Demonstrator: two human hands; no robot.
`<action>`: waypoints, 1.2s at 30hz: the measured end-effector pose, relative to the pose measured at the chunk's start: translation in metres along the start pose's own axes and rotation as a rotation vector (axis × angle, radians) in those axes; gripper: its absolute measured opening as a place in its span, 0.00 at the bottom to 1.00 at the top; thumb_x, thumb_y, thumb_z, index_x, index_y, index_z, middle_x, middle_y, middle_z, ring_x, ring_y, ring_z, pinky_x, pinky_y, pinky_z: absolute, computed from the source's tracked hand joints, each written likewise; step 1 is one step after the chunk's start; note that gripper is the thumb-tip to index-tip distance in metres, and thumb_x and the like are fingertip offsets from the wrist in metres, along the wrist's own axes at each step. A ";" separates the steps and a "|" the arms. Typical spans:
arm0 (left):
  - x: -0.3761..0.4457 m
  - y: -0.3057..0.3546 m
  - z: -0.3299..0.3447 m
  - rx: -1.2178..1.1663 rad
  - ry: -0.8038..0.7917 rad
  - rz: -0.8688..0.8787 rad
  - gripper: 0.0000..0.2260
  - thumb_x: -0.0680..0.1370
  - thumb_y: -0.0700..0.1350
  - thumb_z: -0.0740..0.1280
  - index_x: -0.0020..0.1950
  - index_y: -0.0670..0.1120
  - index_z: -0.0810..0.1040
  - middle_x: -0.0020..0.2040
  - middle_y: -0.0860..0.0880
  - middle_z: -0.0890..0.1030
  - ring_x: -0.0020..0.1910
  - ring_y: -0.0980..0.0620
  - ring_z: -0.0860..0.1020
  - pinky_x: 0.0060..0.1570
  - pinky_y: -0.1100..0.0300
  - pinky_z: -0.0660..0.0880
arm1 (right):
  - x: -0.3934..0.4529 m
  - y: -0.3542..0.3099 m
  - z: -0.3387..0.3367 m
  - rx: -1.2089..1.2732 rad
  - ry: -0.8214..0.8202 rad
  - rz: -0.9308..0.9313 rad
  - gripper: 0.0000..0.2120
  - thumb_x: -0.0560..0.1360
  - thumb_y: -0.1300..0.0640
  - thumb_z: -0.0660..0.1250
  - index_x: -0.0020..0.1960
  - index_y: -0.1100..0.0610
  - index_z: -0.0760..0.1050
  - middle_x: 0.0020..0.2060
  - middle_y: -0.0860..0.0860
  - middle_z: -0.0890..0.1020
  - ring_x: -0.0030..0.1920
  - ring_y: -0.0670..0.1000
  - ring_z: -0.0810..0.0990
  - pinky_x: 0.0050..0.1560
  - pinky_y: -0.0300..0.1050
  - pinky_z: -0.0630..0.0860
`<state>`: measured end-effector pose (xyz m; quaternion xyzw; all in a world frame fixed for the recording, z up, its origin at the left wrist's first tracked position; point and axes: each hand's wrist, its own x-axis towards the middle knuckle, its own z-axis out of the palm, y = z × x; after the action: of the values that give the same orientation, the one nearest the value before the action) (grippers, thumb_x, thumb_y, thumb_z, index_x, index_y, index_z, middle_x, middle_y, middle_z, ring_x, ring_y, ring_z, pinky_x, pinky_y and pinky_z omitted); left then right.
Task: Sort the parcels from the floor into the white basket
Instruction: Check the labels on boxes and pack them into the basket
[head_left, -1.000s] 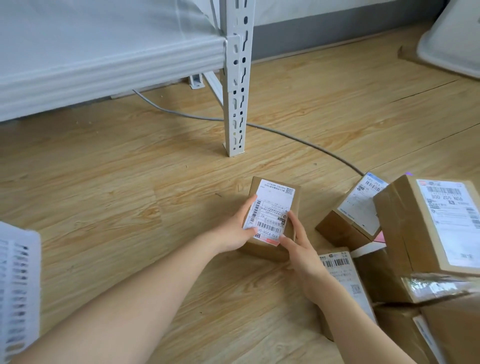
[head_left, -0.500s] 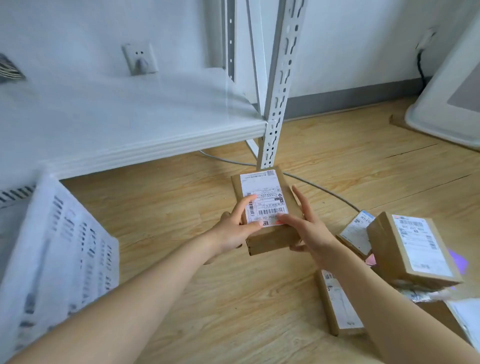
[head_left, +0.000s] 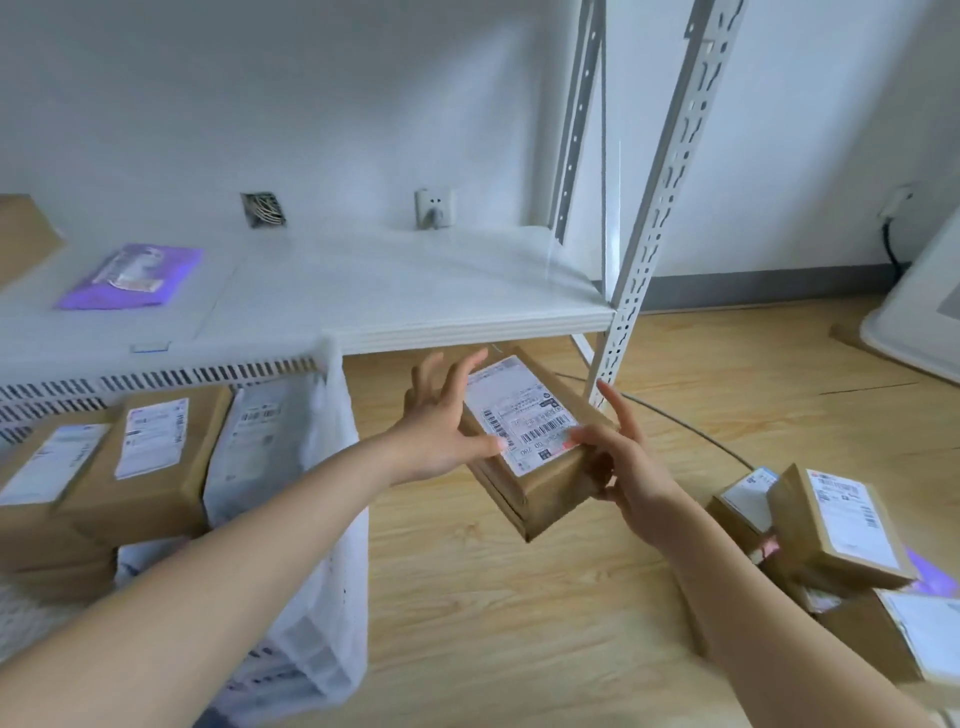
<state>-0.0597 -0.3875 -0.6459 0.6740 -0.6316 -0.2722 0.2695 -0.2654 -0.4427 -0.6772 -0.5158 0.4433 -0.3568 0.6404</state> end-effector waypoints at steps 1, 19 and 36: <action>-0.008 -0.001 -0.008 0.069 -0.016 0.002 0.44 0.71 0.51 0.73 0.74 0.63 0.44 0.74 0.49 0.35 0.75 0.49 0.42 0.71 0.59 0.49 | -0.005 -0.005 0.004 -0.029 -0.020 -0.012 0.33 0.64 0.58 0.70 0.63 0.34 0.65 0.48 0.52 0.78 0.41 0.49 0.78 0.40 0.46 0.75; -0.110 -0.042 -0.070 -0.583 -0.415 -0.221 0.38 0.57 0.55 0.74 0.61 0.71 0.57 0.54 0.47 0.81 0.49 0.49 0.82 0.53 0.52 0.77 | -0.024 -0.064 0.118 -0.299 -0.611 -0.084 0.49 0.52 0.60 0.72 0.69 0.39 0.57 0.64 0.54 0.68 0.57 0.50 0.73 0.40 0.36 0.77; -0.135 -0.177 -0.136 -0.645 0.124 -0.356 0.15 0.82 0.53 0.53 0.61 0.74 0.62 0.73 0.57 0.64 0.63 0.56 0.66 0.59 0.57 0.60 | 0.002 0.024 0.268 -0.282 -0.501 0.145 0.21 0.80 0.58 0.57 0.64 0.34 0.66 0.45 0.46 0.77 0.42 0.47 0.78 0.34 0.43 0.79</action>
<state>0.1540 -0.2400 -0.6709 0.6690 -0.3690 -0.4583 0.4542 -0.0142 -0.3472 -0.6812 -0.6387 0.3523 -0.1067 0.6757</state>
